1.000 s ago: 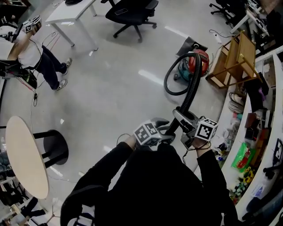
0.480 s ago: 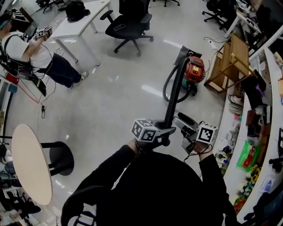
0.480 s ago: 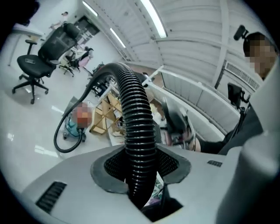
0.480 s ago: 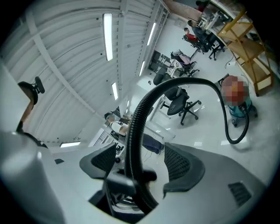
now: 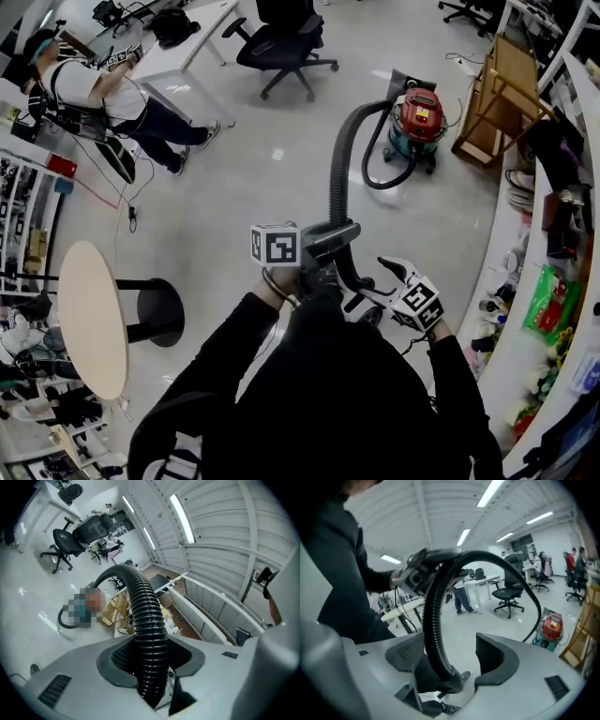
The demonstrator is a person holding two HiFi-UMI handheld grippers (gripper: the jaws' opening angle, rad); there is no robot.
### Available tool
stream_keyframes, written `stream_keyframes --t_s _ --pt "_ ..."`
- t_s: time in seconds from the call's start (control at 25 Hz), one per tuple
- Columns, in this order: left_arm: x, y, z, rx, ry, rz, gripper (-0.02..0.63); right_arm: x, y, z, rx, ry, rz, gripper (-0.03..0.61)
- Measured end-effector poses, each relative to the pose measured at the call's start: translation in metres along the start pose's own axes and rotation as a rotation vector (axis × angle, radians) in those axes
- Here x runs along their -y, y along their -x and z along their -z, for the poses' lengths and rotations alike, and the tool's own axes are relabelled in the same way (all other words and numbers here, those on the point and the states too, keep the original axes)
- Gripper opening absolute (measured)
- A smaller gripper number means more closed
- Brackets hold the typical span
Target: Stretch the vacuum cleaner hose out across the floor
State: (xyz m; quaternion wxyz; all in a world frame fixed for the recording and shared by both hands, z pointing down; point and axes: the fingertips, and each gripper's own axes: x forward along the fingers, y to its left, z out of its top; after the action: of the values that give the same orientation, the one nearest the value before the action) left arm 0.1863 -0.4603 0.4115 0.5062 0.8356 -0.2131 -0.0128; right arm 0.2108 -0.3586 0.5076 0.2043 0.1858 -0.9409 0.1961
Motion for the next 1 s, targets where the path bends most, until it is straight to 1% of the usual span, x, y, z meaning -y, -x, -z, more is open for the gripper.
stream_keyframes --t_s 0.04,0.12,0.2,0.24,0.32,0.4,0.48,0.56,0.64,0.72,0.8,0.88,1.0 --pt "0.006 0.001 0.004 -0.002 0.005 -0.009 0.175 -0.012 -0.005 0.005 -0.017 0.045 -0.038 0.333" --pt "0.013 0.005 0.014 -0.009 -0.001 -0.050 0.176 -0.038 -0.009 0.006 -0.011 0.089 -0.112 0.322" --pt "0.013 0.016 0.017 0.027 0.024 -0.082 0.176 -0.053 -0.011 0.003 0.010 0.111 -0.143 0.279" --pt "0.010 0.023 0.014 0.061 0.049 -0.090 0.176 -0.058 -0.011 0.000 0.029 0.105 -0.153 0.271" --pt "0.005 0.036 0.005 0.137 0.098 -0.099 0.176 -0.070 -0.009 -0.010 0.088 0.053 -0.194 0.267" --pt "-0.001 0.047 -0.006 0.207 0.126 -0.110 0.176 -0.082 -0.010 -0.019 0.132 0.006 -0.232 0.268" --pt "-0.006 0.059 -0.017 0.272 0.147 -0.120 0.176 -0.083 -0.018 -0.024 0.132 0.017 -0.206 0.268" --pt "-0.006 0.073 -0.026 0.331 0.176 -0.100 0.176 -0.077 -0.031 -0.025 0.108 0.044 -0.151 0.268" --pt "-0.002 0.093 -0.034 0.383 0.209 -0.061 0.176 -0.072 -0.050 -0.025 0.057 0.083 -0.097 0.267" --pt "-0.003 0.123 -0.042 0.424 0.219 -0.046 0.176 -0.073 -0.074 -0.027 -0.010 0.142 -0.048 0.267" --pt "-0.013 0.161 -0.049 0.464 0.220 -0.052 0.176 -0.084 -0.100 -0.034 -0.051 0.182 -0.032 0.264" --pt "-0.027 0.201 -0.056 0.514 0.249 -0.055 0.176 -0.101 -0.127 -0.044 -0.074 0.202 -0.032 0.256" --pt "-0.050 0.259 -0.068 0.605 0.307 -0.062 0.176 -0.126 -0.164 -0.061 -0.111 0.255 -0.026 0.209"
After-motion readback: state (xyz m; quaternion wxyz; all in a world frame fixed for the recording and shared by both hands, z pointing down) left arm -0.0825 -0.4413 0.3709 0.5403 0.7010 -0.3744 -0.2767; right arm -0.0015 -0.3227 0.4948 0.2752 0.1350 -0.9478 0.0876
